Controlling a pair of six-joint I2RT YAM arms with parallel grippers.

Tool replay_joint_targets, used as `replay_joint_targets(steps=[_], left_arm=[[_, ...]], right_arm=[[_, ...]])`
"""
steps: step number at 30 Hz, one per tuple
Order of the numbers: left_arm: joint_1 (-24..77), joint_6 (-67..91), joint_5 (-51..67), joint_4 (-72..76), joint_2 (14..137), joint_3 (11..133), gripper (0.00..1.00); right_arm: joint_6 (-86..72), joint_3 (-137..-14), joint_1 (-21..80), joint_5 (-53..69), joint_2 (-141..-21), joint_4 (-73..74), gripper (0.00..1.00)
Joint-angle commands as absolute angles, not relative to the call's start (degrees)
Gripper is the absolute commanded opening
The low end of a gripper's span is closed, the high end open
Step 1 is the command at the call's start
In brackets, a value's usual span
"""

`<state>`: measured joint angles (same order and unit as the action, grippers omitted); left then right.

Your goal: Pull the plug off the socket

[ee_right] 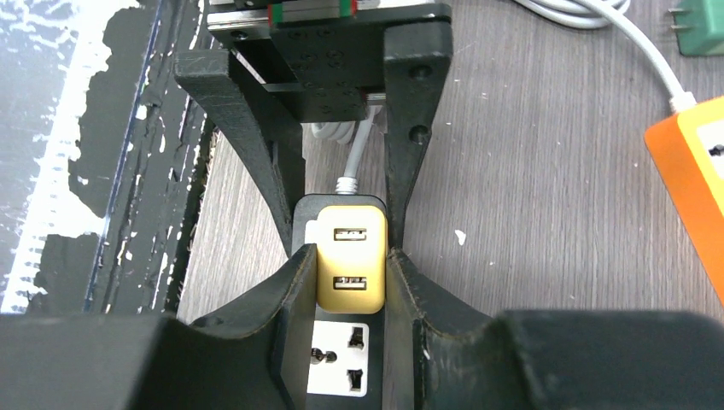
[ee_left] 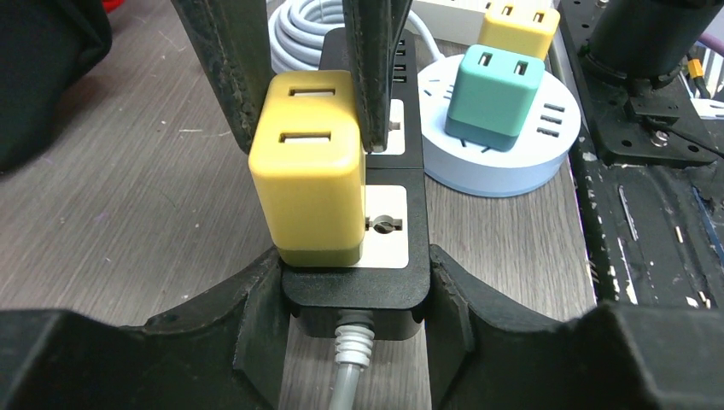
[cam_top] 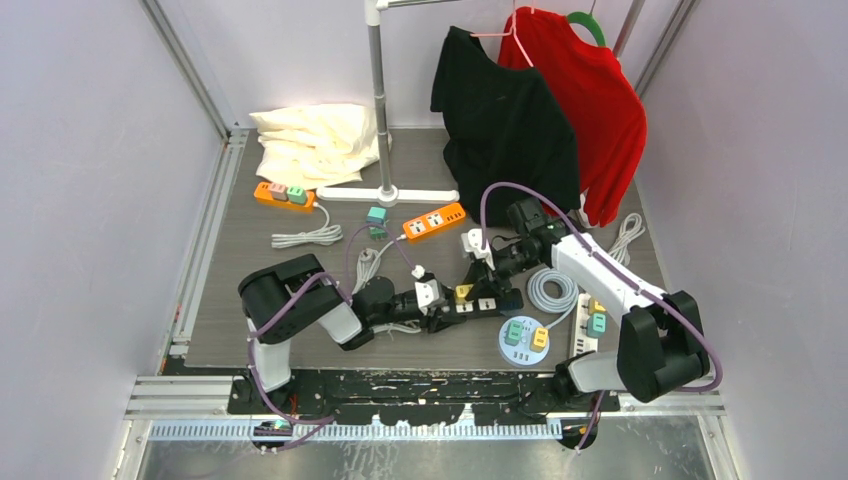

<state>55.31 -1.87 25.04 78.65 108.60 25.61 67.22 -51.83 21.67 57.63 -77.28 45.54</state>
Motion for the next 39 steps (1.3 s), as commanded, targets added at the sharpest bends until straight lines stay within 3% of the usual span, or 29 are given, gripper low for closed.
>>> replay_joint_targets(steps=[1,9,19,26,31,39], left_arm=[[54.2,-2.4,21.5,74.7,108.4,25.6,0.0],[53.7,-1.1,22.0,73.2,108.1,26.1,0.0],[52.0,1.7,23.1,72.1,107.8,26.7,0.0],[51.5,2.9,24.3,70.1,107.3,27.3,0.0],[51.0,4.1,20.8,71.1,107.2,27.0,0.0],[49.4,7.7,4.3,67.2,106.3,29.3,0.0]], right_arm=[[64.0,-53.8,18.9,64.6,-73.2,48.3,0.01],[61.3,-52.8,27.2,67.8,-74.4,45.1,0.01],[65.1,-54.8,19.8,64.3,-71.8,50.6,0.01],[66.0,-53.6,25.0,67.9,-72.4,50.5,0.01],[65.0,-57.6,20.1,64.7,-72.4,54.4,0.01],[37.1,-56.9,9.6,55.7,-63.3,37.5,0.01]])
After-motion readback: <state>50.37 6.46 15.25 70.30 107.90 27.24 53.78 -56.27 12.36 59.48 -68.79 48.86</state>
